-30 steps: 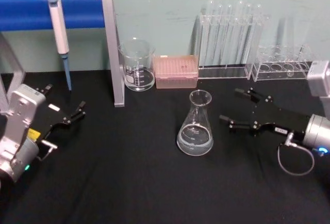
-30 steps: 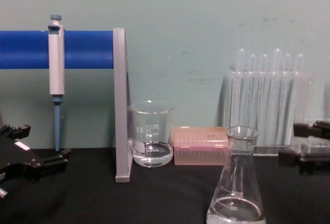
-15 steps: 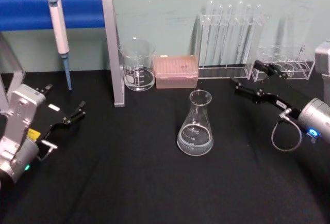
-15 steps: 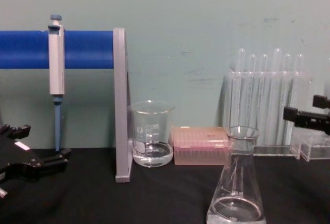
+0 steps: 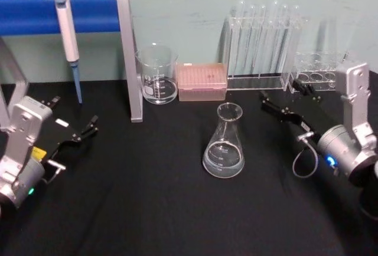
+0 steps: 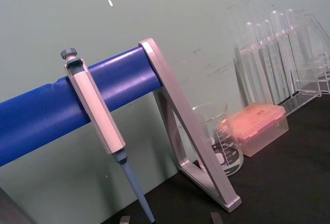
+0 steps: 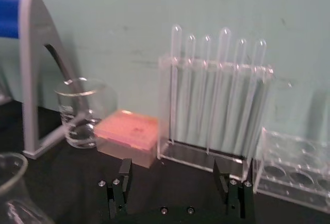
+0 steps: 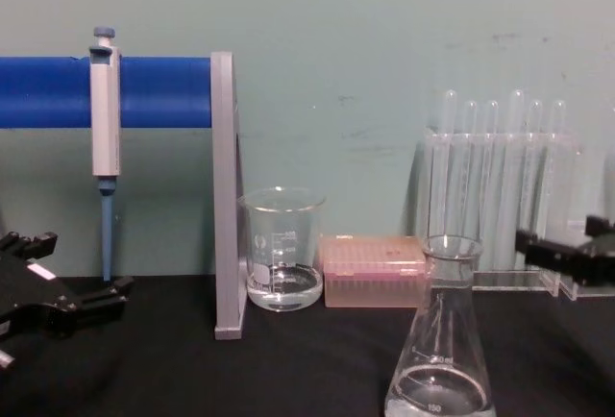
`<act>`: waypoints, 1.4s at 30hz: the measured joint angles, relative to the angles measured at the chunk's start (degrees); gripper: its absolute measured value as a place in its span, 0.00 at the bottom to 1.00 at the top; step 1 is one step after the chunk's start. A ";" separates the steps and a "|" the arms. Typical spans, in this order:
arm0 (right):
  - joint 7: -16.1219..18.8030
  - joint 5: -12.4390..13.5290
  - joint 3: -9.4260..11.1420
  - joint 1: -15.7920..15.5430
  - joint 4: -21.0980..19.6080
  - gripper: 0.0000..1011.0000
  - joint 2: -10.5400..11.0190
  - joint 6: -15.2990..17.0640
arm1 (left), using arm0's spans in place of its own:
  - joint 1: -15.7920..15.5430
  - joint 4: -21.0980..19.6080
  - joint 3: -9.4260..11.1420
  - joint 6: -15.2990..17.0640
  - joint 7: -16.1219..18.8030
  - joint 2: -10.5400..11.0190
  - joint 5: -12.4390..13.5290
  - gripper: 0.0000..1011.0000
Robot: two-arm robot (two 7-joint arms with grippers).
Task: Grasp the erlenmeyer flask with one hand, shake it three times, then place it back.
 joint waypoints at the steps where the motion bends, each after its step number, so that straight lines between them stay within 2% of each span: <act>1: -1.00 -0.73 0.00 -0.18 0.50 0.99 -0.62 -0.16 | 0.00 0.00 0.00 0.00 0.00 0.00 0.00 0.99; 8: -3.67 -3.33 0.02 -0.66 2.81 0.99 -2.44 -0.37 | 0.01 0.00 0.00 0.00 0.00 0.00 0.00 0.99; 18: -4.53 -5.27 0.68 -1.07 3.86 0.99 -3.61 0.29 | 0.00 0.00 0.00 0.00 0.00 0.00 0.00 0.99; 42: -4.51 -5.15 0.62 -1.02 3.86 0.99 -3.54 0.28 | 0.00 0.00 0.00 0.00 0.00 0.00 0.00 0.99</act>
